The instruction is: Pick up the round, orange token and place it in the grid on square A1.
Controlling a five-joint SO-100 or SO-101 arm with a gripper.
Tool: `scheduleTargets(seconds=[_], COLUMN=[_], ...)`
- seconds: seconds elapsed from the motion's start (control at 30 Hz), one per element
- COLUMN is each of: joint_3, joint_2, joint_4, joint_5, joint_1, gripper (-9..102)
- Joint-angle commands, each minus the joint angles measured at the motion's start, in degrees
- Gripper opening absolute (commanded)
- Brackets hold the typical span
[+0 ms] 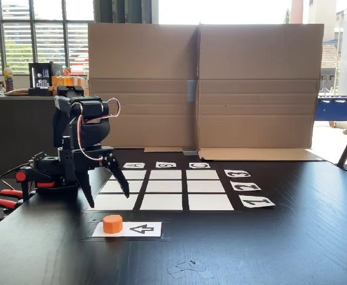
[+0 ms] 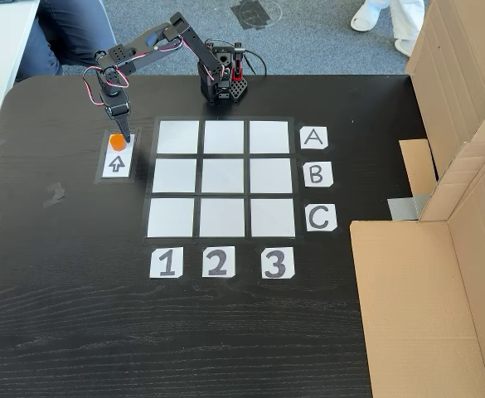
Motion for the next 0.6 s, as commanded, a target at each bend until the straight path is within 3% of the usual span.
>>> scheduleTargets(seconds=[0.0,0.57], joint_3=[-3.0,-11.1], joint_2=[-0.6,-9.8], joint_4=[-0.2,0.0], joint_5=[0.4,0.4], joint_1=[-0.6,-1.1], gripper=[34,34])
